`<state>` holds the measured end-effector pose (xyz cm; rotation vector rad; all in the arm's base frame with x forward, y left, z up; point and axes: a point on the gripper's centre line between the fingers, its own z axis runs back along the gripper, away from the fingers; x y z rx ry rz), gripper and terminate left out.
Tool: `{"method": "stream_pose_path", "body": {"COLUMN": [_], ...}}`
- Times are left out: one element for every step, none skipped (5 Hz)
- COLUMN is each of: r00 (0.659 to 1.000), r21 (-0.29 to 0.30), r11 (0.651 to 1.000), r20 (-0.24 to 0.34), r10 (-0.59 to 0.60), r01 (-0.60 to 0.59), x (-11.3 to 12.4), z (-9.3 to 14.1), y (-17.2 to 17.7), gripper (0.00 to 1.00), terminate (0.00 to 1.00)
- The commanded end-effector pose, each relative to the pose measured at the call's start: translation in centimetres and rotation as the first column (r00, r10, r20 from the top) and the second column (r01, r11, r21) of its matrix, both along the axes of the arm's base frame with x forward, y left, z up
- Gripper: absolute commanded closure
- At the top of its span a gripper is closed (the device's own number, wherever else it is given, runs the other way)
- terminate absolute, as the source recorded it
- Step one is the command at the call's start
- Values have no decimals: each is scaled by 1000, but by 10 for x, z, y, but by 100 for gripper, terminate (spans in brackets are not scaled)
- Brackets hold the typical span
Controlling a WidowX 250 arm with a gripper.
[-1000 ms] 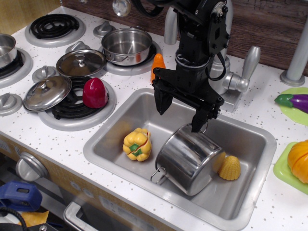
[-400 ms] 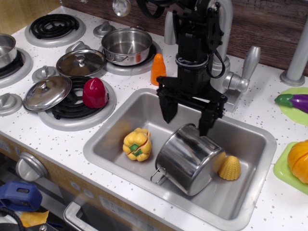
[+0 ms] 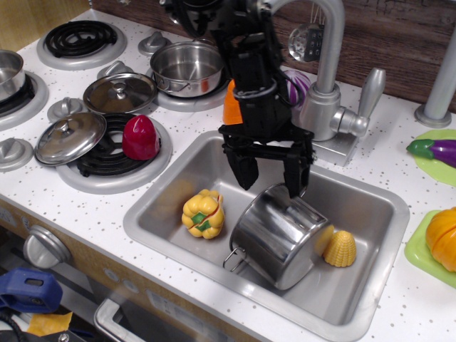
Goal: Flip pot upright in sink
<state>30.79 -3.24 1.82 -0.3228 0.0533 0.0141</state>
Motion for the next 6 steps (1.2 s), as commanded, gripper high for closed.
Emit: {"method": "stream_pose_path", "body": {"r00": [999,991,986,985,986,990], "r21": [-109,-175,-210,-221,-230,-169], "r11": [994,984,975,968,963,976], "r20": [-49,-130,-160,-149,-117,-33], "r10": [6,19,42,89,115,134], "r01": [-12,-42,-76,-121,-140,-138], "x": [10,6,-3,-14,-19,-18], "z": [2,-1,-1,-1,-3,-3], "y": [1,-3,-12,-21,-27,-28], "gripper": [0,0,0,100,100,100], "terminate": [0,0,0,0,0,0]}}
